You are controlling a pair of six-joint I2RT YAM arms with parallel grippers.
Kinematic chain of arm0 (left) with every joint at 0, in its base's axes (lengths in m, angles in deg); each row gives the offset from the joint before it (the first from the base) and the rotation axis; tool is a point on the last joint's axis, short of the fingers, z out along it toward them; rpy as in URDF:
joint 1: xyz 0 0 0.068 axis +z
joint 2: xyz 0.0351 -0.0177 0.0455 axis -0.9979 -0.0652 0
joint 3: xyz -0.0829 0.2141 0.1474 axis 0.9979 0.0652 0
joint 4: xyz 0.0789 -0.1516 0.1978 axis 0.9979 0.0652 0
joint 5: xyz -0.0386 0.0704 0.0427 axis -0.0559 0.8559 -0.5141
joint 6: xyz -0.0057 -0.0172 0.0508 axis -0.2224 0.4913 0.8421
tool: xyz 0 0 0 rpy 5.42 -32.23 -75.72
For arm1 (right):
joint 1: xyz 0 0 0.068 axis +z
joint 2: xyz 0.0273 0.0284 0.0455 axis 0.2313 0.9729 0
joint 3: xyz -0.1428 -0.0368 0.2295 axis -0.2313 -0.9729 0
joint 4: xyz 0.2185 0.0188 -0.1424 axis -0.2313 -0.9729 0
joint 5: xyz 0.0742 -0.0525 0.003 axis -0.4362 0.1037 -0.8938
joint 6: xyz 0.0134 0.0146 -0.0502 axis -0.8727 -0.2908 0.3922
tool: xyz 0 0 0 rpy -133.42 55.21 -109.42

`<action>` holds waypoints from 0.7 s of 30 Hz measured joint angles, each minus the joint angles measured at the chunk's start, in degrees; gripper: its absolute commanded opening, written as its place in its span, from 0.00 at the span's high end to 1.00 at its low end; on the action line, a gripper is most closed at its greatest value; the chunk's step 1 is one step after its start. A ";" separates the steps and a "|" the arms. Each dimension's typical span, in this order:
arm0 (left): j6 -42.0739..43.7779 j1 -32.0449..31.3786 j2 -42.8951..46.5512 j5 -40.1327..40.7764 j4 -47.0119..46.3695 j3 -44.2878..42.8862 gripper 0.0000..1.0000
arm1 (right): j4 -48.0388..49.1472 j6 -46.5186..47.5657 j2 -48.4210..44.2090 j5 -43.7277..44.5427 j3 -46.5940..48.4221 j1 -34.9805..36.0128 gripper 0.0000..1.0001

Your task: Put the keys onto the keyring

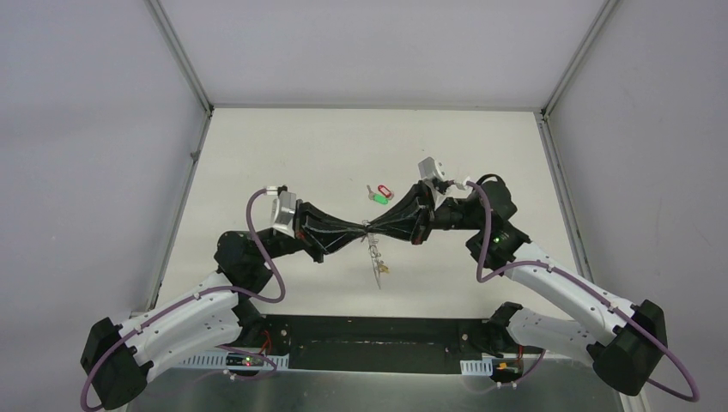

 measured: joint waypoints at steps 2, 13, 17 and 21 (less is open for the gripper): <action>0.00 0.02 0.04 0.35 0.13 0.00 1.00 | -0.04 0.44 -0.04 0.42 0.00 0.00 1.00; 5.25 -0.02 7.69 1.79 18.78 -3.63 0.52 | -20.50 10.36 -1.88 2.32 2.97 0.35 1.00; 9.64 -0.02 7.72 1.18 29.33 -9.86 0.52 | -33.05 14.34 -1.64 2.40 8.66 0.35 1.00; 13.18 -0.02 4.57 -0.92 37.94 -15.06 0.56 | -45.51 21.40 0.07 3.23 16.20 0.35 1.00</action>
